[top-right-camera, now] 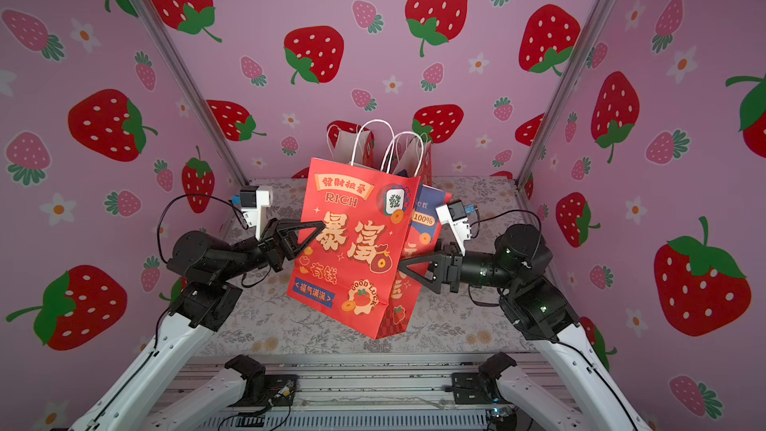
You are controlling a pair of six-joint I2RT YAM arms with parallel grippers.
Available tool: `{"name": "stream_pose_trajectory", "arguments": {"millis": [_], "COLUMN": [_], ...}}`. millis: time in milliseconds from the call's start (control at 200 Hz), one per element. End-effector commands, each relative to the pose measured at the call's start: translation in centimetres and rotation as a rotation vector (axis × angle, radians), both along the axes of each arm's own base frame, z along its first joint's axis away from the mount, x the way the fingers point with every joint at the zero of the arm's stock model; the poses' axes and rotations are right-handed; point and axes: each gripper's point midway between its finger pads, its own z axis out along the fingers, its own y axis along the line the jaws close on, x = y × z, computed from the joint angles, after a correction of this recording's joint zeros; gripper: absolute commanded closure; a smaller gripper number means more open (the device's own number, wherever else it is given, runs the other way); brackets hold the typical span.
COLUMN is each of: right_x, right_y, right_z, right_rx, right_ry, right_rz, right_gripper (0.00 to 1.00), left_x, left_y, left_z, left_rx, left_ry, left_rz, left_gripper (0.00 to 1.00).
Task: Put away the paper bag
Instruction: Press the paper bag.
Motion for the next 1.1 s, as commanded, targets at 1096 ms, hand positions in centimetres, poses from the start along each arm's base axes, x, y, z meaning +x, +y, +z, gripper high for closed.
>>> {"name": "stream_pose_trajectory", "arguments": {"millis": [1096], "right_x": [7.6], "right_y": [0.5], "right_z": [2.7], "right_rx": [0.005], "right_ry": [0.002], "right_rz": [-0.291], "right_gripper": [0.26], "left_x": [1.5], "left_y": [-2.1], "left_z": [-1.8], "left_rx": [0.111], "left_ry": [0.011], "left_rz": [-0.009], "left_gripper": [1.00]}}
